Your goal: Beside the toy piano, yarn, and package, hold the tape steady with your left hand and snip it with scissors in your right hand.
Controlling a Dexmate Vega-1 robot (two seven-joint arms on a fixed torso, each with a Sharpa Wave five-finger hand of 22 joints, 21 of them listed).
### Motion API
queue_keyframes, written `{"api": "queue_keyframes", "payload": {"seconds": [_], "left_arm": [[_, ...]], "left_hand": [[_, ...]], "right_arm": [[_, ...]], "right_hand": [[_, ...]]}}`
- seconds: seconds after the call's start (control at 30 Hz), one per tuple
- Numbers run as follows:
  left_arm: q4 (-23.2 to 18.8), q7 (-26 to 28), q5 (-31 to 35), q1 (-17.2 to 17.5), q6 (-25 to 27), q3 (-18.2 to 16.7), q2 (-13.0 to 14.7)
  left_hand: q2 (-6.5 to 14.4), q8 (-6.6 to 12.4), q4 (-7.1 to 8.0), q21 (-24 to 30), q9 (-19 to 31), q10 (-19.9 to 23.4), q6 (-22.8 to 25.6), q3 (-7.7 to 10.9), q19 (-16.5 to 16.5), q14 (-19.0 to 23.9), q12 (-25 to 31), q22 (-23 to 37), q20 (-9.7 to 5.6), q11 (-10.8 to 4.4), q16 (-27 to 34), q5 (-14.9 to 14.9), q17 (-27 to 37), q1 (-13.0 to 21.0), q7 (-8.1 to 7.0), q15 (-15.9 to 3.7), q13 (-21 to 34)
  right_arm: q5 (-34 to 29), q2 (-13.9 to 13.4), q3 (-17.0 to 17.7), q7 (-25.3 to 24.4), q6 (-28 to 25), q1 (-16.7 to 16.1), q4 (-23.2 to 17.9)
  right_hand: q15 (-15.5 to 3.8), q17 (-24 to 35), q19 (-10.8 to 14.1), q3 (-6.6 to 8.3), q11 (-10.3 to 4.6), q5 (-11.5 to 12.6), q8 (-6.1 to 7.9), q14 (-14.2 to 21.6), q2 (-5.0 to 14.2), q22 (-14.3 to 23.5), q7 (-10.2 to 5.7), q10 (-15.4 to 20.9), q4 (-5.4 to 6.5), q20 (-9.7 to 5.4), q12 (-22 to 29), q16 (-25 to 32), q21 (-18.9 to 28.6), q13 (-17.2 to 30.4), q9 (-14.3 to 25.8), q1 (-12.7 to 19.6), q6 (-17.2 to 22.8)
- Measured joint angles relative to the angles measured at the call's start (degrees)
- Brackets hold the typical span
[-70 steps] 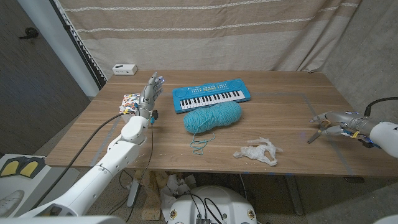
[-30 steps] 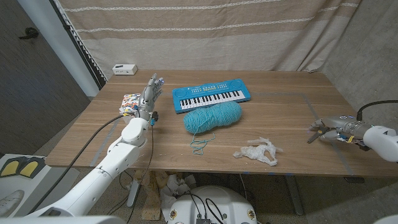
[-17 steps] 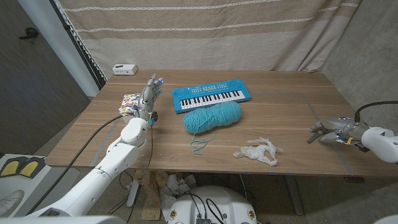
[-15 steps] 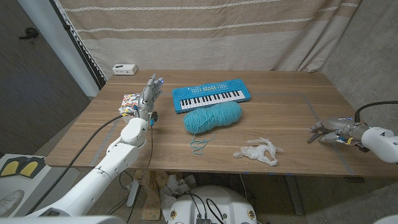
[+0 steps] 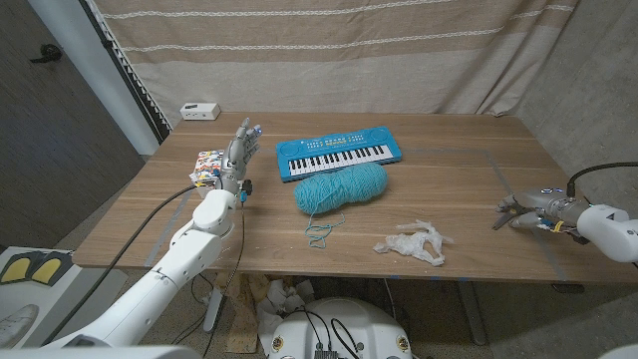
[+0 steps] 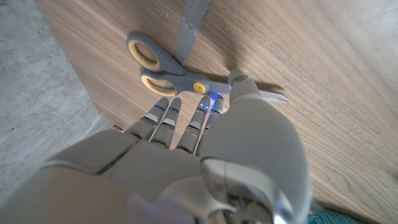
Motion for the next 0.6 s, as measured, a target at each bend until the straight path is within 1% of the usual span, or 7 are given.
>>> {"api": "queue_keyframes", "payload": {"seconds": [0.1, 0.2, 0.33, 0.4, 0.47, 0.53, 0.6], "left_arm": [[-0.2, 0.1, 0.0, 0.2, 0.0, -0.1, 0.1], [-0.4, 0.2, 0.0, 0.5, -0.1, -0.3, 0.2], [-0.7, 0.4, -0.1, 0.9, -0.2, -0.5, 0.3], [-0.8, 0.4, -0.1, 1.1, -0.2, -0.5, 0.4], [-0.9, 0.5, -0.1, 1.2, -0.2, -0.6, 0.4], [-1.0, 0.5, -0.1, 1.4, -0.3, -0.7, 0.4], [-1.0, 0.6, -0.1, 1.4, -0.3, -0.7, 0.4]], "left_hand": [[0.0, 0.0, 0.0, 0.0, 0.0, 0.2, 0.0, 0.0, 0.0, 0.0, 0.0, 0.0, 0.0, -0.2, 0.0, 0.0, 0.0, 0.0, 0.0, 0.0, 0.0], [0.0, 0.0, 0.0, 0.0, 0.0, 0.4, 0.0, 0.0, 0.0, 0.0, 0.0, 0.0, 0.0, 0.02, 0.0, 0.0, 0.0, 0.0, 0.0, 0.0, 0.0], [0.0, 0.0, 0.0, 0.0, 0.0, 0.5, 0.1, 0.0, 0.0, 0.0, 0.0, 0.0, 0.0, 0.11, 0.0, 0.0, 0.0, 0.0, 0.11, 0.0, 0.0], [0.0, 0.0, 0.0, 0.0, 0.0, 0.5, 0.1, 0.0, 0.0, 0.0, 0.0, 0.0, 0.0, 0.11, 0.0, 0.0, 0.0, 0.0, 0.11, 0.0, 0.0], [0.0, 0.0, 0.0, 0.0, 0.0, 0.5, 0.1, 0.0, 0.0, 0.0, 0.0, 0.0, 0.0, 0.11, 0.0, 0.0, 0.0, 0.0, 0.11, 0.0, 0.0], [0.0, 0.0, 0.0, 0.0, 0.0, 0.5, 0.1, 0.0, 0.0, 0.0, 0.0, 0.0, 0.0, 0.11, 0.0, 0.3, 0.0, 0.0, 0.11, 0.0, 0.0], [0.0, 0.0, 0.0, 0.0, 0.0, 0.5, 0.1, 0.0, 0.0, 0.0, 0.0, 0.0, 0.0, 0.11, 0.0, 0.3, 0.0, 0.0, 0.11, 0.0, 0.0]], "right_arm": [[0.3, -0.2, -0.7, -0.4, -0.2, 0.3, 0.2], [0.9, -0.6, -1.6, -1.0, -0.3, 0.6, 0.4], [1.8, -1.2, -2.7, -1.5, -0.4, 1.1, 0.6], [2.2, -1.2, -2.9, -1.8, -0.5, 1.1, 0.7], [2.5, -1.8, -3.9, -2.0, -0.6, 1.6, 0.9], [3.1, -2.2, -4.7, -2.4, -0.7, 1.9, 1.1], [3.4, -2.4, -5.2, -2.7, -0.9, 2.2, 1.2]], "right_hand": [[0.0, 0.5, 0.2, -0.21, 0.16, 0.2, 1.28, 0.8, -0.24, 0.2, 0.2, 1.0, -0.2, 0.23, 0.9, 0.6, 0.0, 0.7, 0.8, 0.2, 0.8], [0.01, 1.3, 0.8, -0.74, -0.13, 0.3, 3.51, 2.2, -0.45, 0.3, 0.13, 2.6, -0.25, 0.06, 2.0, 1.4, 0.4, 1.7, 2.2, 0.4, 2.3], [-0.02, 3.2, 1.6, -1.78, -0.2, 0.8, 10.17, 4.6, -0.76, 0.5, -0.61, 4.3, -0.66, 0.0, 3.7, 3.0, 0.8, 4.0, 7.0, 1.7, 7.0], [0.01, 4.0, 2.3, -2.06, -0.1, 0.8, 12.73, 5.8, -1.34, 0.6, -0.43, 4.8, -0.94, 0.22, 3.8, 3.9, 1.2, 4.3, 8.8, 2.3, 8.2], [-0.08, 4.8, 2.9, -2.5, -0.17, 0.8, 15.3, 7.3, -1.27, 0.8, -0.44, 5.6, -0.91, 0.06, 3.8, 4.8, 1.5, 4.1, 11.1, 3.1, 8.6], [-0.1, 5.6, 3.9, -3.01, 0.05, 0.9, 18.72, 9.2, -1.26, 0.8, -0.44, 7.5, -0.84, 0.02, 3.6, 6.0, 1.9, 3.1, 14.5, 3.7, 8.5], [-0.22, 6.1, 4.3, -3.23, 0.19, 0.8, 21.75, 10.9, -0.99, 1.1, -0.59, 9.1, -0.8, 0.07, 3.3, 6.8, 2.3, 2.3, 17.6, 4.7, 6.8]]}}
